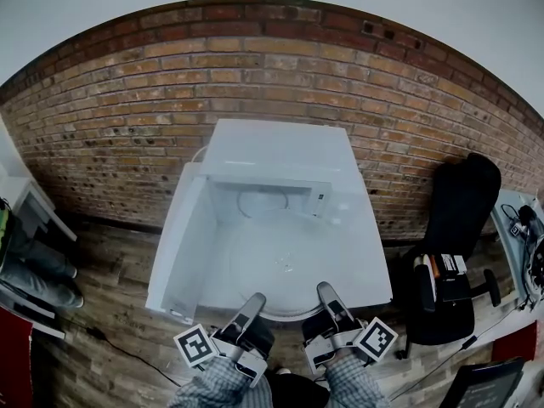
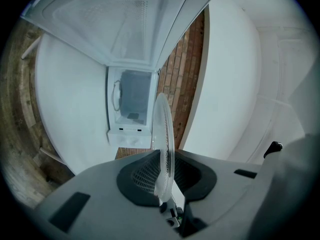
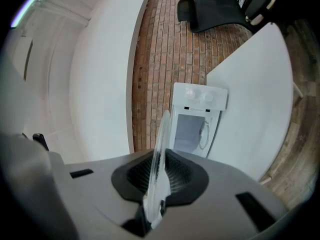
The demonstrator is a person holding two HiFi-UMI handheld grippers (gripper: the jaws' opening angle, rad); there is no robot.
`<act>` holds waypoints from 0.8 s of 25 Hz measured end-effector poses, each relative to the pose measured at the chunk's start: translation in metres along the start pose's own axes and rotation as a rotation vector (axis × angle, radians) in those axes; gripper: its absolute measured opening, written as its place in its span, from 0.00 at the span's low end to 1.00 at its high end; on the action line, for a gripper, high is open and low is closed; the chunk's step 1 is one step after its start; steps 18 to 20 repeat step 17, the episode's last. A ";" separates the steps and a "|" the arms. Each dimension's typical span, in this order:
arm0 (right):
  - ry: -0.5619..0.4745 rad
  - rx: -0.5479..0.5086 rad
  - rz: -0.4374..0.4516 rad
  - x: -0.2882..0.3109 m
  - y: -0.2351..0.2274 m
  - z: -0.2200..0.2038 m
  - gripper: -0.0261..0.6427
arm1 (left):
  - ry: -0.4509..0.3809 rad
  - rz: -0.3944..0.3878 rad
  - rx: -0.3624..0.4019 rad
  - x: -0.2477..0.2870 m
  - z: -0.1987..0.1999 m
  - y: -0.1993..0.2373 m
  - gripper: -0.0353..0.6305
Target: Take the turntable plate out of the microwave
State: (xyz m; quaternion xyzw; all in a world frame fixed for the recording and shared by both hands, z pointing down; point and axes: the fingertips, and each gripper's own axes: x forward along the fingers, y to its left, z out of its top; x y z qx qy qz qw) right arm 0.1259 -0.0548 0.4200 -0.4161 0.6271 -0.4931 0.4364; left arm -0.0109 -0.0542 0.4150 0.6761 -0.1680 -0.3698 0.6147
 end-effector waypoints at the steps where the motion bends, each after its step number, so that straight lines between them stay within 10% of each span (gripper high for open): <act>1: 0.001 -0.001 0.000 0.000 0.000 0.000 0.10 | 0.000 -0.001 0.000 0.000 0.000 0.000 0.13; 20: -0.003 0.010 -0.001 0.000 -0.001 0.004 0.10 | -0.002 0.000 -0.008 0.004 -0.002 0.000 0.13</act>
